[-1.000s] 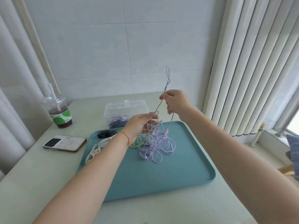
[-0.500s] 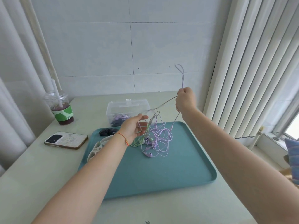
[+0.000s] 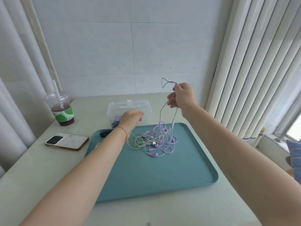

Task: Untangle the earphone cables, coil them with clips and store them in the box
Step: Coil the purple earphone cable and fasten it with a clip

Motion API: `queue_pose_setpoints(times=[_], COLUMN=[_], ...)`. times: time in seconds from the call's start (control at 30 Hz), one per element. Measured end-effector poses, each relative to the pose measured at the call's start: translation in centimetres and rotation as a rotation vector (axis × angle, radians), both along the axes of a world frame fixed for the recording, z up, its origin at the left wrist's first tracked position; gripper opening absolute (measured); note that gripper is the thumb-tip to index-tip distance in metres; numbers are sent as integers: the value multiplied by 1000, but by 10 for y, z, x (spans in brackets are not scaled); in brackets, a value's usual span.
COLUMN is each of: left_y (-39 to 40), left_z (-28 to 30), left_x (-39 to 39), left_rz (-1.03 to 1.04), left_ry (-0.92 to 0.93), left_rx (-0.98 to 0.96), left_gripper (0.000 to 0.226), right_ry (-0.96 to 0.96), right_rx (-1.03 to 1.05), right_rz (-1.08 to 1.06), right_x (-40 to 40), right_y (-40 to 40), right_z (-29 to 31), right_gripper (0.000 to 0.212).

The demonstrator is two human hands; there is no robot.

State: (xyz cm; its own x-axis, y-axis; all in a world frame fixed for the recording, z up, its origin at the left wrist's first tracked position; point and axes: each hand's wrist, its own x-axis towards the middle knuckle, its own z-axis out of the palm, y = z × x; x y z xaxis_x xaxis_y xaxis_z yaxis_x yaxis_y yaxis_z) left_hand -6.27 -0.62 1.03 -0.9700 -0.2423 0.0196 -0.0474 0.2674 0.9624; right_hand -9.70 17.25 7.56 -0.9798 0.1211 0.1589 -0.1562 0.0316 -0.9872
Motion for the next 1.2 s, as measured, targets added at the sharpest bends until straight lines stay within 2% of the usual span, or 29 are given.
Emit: queue_pose_setpoints(times=[0.13,0.23,0.33,0.4,0.53,0.7,0.8,0.93,1.07,1.2], left_y=[17,32,31,24,11,8,11,18,22,20], left_z=[21,26,19,9,-5,2,11,19,15,7], left_x=[-1,-4,-4,-5,-6,-5,-7,-9,-10,-14], left_rz=[-233,-335,-307,-292,-256,-167,-143,-190,-177,-114], left_ry=[136,176,175,145,81,142,163,223,240,255], left_rx=[-155,-410,-363,-372,-421,-328,-183,-132,-142,-207], left_gripper=[27,18,18,13,18,12,4,6,9,9], right_ry=[-22,0,140,265,364,255,180,131,96,118], right_rx=[-48,-111,-255,-266,-52,163,229,315,510,778], right_rz=[105,147,37,-102,-248,-254,-185,50,270,293], right_x=[5,10,11,10,-3,-13,-13,0,9,8], right_y=[-12,-18,-20,-19,-14,-12,-11,-11,-10,-9], right_z=[15,29,38,40,27,5,-2,-6,-11,-12], right_gripper=[18,18,19,20,17,18,18,16,17,16])
